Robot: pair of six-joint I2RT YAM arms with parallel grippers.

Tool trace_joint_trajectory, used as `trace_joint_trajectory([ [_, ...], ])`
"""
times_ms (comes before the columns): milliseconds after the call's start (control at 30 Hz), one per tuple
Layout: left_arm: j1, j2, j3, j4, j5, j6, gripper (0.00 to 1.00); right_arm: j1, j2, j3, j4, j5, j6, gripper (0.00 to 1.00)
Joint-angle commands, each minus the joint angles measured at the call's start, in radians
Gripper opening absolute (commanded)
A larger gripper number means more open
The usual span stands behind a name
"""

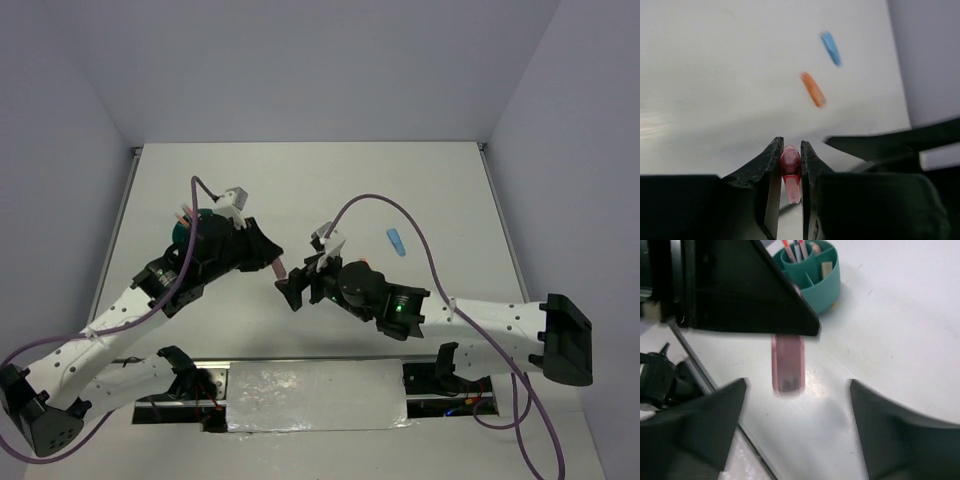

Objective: Sort the stationery into containers
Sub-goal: Pick up the stationery from the center of the board, then place the stationery in the storage box.

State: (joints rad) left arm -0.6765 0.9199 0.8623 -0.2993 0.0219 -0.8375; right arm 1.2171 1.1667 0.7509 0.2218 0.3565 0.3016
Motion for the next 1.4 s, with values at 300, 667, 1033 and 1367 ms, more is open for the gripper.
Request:
trace_joint_trajectory([
  [300,0.767,0.017,0.135,-0.137,-0.286,0.489,0.01,-0.186,-0.539,-0.261,-0.122,-0.088,-0.041,1.0],
  [667,1.071,0.132,0.011,0.169,0.107,0.446,0.09,-0.205,-0.633,-0.286,-0.173,-0.235,-0.105,1.0],
  [1033,1.069,0.204,-0.101,0.414,0.173,0.353,0.16,-0.206,-0.777,-0.323,-0.182,-0.246,-0.096,1.0],
  [1367,1.071,0.289,-0.112,0.414,0.199,0.325,0.19,-0.206,-0.74,-0.317,-0.182,-0.235,-0.101,1.0],
])
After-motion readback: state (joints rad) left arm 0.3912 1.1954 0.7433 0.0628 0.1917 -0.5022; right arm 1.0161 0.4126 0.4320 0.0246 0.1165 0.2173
